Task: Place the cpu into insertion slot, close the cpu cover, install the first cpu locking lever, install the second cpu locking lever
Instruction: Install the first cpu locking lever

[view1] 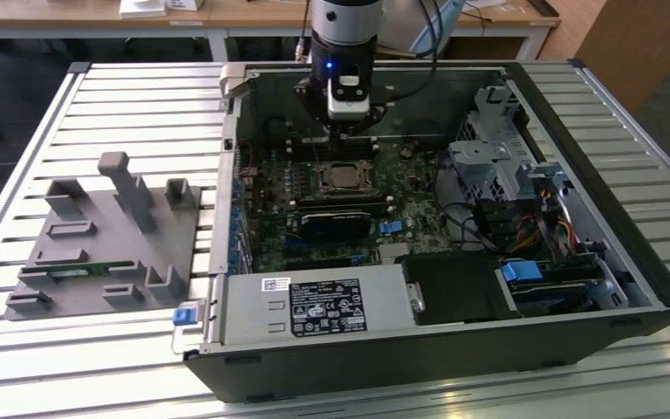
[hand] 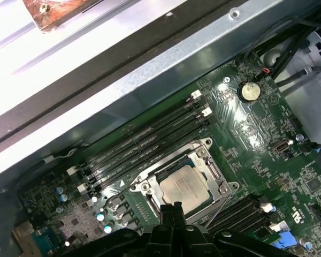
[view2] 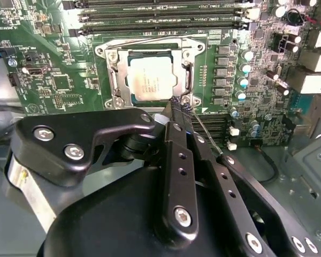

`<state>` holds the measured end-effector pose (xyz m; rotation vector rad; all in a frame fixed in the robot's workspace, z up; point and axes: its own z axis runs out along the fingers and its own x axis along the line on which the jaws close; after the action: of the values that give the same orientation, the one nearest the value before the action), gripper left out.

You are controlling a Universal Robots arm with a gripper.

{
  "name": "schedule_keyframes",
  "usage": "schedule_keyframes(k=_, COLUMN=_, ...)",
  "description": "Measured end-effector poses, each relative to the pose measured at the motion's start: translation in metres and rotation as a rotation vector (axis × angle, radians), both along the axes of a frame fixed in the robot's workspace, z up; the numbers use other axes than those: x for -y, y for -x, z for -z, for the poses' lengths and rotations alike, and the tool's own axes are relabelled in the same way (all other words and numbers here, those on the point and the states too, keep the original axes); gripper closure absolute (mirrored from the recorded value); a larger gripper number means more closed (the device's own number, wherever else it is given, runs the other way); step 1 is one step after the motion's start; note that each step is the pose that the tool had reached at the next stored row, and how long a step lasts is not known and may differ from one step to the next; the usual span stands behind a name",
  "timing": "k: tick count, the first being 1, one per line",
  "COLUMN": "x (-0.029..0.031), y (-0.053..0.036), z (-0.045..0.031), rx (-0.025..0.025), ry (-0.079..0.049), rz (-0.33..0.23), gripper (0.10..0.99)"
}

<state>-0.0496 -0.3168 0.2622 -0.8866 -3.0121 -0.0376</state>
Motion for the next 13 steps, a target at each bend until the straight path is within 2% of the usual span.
schedule_keyframes(k=9, x=0.0000, y=0.0000, z=0.0000, rx=0.0000, ry=0.000, rz=-0.051, gripper=0.980)
schedule_keyframes(k=13, x=0.0000, y=0.0000, z=0.0000, rx=0.0001, ry=0.000, rz=-0.104, gripper=0.980)
